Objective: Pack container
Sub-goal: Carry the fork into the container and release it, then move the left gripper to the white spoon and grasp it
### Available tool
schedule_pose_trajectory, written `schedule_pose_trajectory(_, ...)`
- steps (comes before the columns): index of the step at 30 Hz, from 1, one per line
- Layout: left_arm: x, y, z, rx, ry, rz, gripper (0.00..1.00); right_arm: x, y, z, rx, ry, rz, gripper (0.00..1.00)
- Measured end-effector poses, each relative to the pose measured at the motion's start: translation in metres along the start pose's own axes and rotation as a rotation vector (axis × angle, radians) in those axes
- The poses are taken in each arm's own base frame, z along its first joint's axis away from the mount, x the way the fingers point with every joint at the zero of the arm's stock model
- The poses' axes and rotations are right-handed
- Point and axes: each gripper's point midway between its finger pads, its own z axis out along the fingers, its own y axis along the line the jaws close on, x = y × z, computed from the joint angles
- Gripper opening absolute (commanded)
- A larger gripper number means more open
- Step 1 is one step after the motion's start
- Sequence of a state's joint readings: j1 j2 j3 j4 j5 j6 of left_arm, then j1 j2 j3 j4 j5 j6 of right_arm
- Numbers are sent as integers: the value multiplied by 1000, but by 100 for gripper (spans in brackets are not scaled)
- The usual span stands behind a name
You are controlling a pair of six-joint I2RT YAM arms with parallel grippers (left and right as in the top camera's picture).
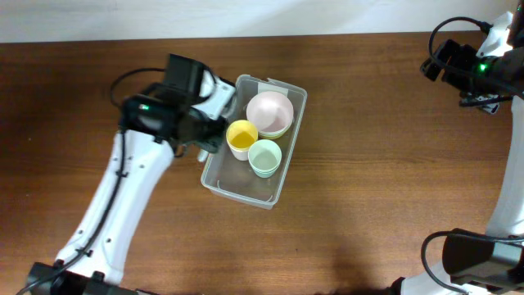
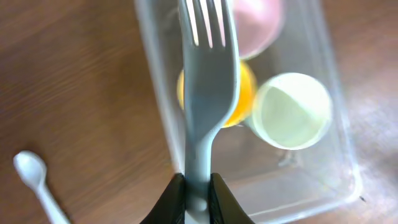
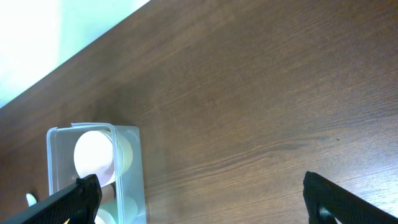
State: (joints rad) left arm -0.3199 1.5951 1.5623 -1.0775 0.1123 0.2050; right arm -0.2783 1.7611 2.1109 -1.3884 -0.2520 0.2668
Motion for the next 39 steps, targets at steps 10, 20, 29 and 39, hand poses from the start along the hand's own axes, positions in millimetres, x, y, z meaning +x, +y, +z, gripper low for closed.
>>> schedule_pose_trajectory(10, -2, -33, 4, 27, 9, 68, 1, 0, 0, 0, 0, 0, 0, 99)
schedule_pose_trajectory(20, 6, -18, 8, -55, 42, 35, 2, 0, 0, 0, 0, 0, -1, 99)
schedule_pose_trajectory(29, 17, 74, -2, -291, 20, -272, 19, 0, 0, 0, 0, 0, 0, 99)
schedule_pose_trajectory(39, 72, 143, 62, -241, 209, -512, 19, 0, 0, 0, 0, 0, -1, 99)
